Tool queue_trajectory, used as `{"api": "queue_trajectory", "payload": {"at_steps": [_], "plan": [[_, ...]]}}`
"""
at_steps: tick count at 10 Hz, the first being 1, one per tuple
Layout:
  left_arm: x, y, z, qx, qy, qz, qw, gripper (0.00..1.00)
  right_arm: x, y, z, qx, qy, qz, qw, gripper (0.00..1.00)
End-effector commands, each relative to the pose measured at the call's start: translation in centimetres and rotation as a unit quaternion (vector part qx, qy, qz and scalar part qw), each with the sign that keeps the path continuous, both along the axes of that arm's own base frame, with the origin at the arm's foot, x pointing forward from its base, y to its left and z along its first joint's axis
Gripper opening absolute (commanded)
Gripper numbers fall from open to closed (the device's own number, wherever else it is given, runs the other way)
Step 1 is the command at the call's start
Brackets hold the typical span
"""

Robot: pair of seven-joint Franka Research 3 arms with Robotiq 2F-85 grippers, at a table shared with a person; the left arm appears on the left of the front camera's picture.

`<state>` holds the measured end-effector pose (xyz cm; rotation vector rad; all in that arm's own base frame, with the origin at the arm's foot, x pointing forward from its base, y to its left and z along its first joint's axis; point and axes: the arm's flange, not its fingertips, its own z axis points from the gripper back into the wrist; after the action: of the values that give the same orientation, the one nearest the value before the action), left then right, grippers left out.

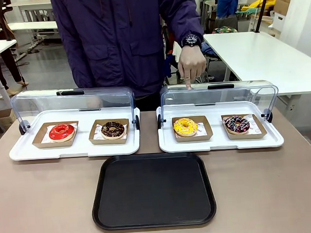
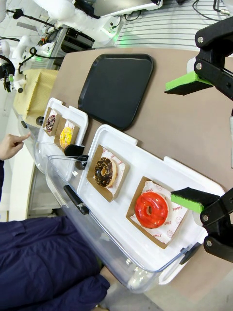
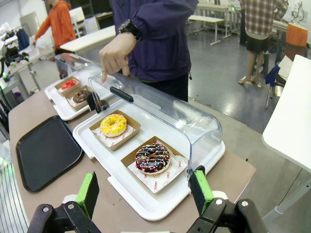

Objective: Move the third donut from the left to the tray.
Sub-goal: Pick up the Paper togo box containing the Donut indicated by the person and place it on the Handle tray.

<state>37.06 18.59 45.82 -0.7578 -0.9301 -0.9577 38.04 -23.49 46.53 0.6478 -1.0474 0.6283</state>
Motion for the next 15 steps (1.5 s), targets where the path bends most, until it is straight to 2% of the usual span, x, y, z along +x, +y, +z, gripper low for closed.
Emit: {"api": "queue_trajectory", "payload": {"at_steps": [1,9,10,11,12,15], "plan": [[0.2,0.0,0.1,-0.003,-0.003,-0.002,1.0,1.0,0.3,0.0,0.1,0.005,-0.012,0.0,1.0,1.0],[0.2,0.0,0.1,-0.003,-0.003,-0.002,1.0,1.0,0.3,0.0,0.1,0.005,-0.012,0.0,1.0,1.0],[0.2,0.0,0.1,-0.003,-0.003,-0.002,1.0,1.0,0.0,0.0,0.0,0.0,0.0,0.0,1.0,1.0],[0.2,0.0,0.1,-0.003,-0.003,-0.002,1.0,1.0,1.1,-0.6,2.3,0.012,-0.014,0.021,1.0,1.0],[0.2,0.0,0.1,-0.003,-0.003,-0.002,1.0,1.0,2.6,-0.9,5.1,-0.019,-0.005,0.029,0.999,1.0],[0.2,0.0,0.1,-0.003,-0.003,-0.002,1.0,1.0,6.9,0.7,12.0,-0.095,-0.013,0.094,0.991,1.0]]}}
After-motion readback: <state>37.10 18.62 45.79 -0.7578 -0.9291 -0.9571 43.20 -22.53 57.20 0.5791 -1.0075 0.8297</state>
